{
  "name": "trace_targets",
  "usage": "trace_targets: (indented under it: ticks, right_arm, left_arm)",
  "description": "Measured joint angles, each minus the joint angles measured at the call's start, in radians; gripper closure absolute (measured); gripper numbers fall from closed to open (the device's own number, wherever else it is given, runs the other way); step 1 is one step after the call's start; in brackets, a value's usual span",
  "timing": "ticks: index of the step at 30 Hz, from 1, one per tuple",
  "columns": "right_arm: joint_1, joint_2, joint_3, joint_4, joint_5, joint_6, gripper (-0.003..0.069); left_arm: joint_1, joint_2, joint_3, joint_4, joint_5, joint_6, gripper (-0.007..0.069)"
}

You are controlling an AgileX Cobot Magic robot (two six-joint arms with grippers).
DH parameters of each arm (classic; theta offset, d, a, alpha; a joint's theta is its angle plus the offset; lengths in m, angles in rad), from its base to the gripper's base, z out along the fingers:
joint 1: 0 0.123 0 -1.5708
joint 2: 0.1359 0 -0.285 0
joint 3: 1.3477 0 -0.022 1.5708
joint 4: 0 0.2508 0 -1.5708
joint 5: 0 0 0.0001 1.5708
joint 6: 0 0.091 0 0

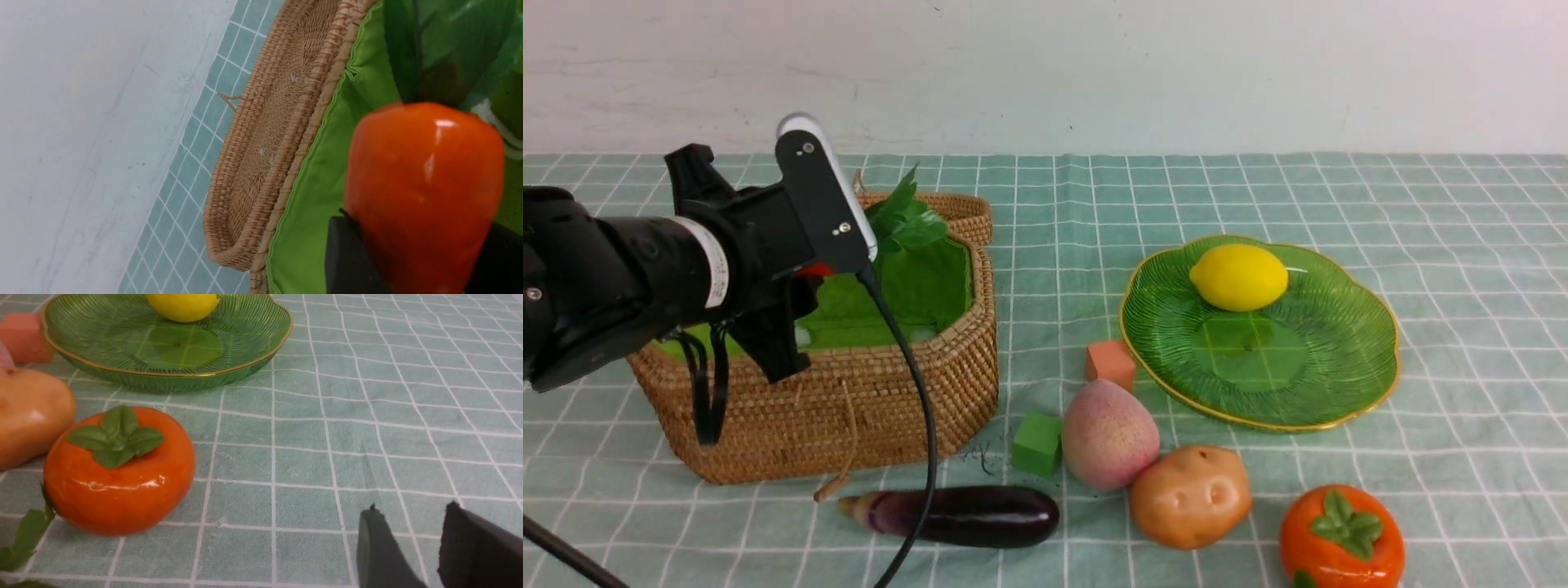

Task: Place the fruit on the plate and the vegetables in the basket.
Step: Use the left arm to grab a carrot and put it into the left basket, then use the left arm to grab an eggplant and put it into the left basket

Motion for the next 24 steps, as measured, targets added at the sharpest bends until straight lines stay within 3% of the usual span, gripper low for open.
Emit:
trace_targets:
  ticks: [4, 6, 11, 13, 17, 21, 24]
  right_arm:
    - [0.000, 0.000, 0.000, 0.000, 0.000, 0.000, 0.0419]
    - [0.000, 0.000, 0.000, 0.000, 0.000, 0.000, 0.0419]
    - [0.000, 0.000, 0.000, 0.000, 0.000, 0.000, 0.0419]
    - [0.000, 0.000, 0.000, 0.000, 0.000, 0.000, 0.0419]
    - [0.000, 0.000, 0.000, 0.000, 0.000, 0.000, 0.0419]
    - [0.000, 0.000, 0.000, 0.000, 0.000, 0.000, 0.0419]
    - [0.000, 0.000, 0.000, 0.000, 0.000, 0.000, 0.0419]
  left_arm:
    - [0.000, 0.000, 0.000, 0.000, -0.001, -0.027, 0.0282]
    - [0.000, 0.000, 0.000, 0.000, -0.002, -0.032, 0.0234]
    - [0.000, 0.000, 0.000, 0.000, -0.002, -0.036, 0.0013]
    - [0.000, 0.000, 0.000, 0.000, 0.000, -0.037, -0.0029]
    - [0.000, -0.003, 0.000, -0.015, 0.028, -0.041, -0.0038]
    - [-0.020, -0.025, 0.000, -0.096, 0.112, -0.080, -0.0002]
    - [-0.087, -0.083, 0.000, -0.228, 0.186, -0.120, 0.0064]
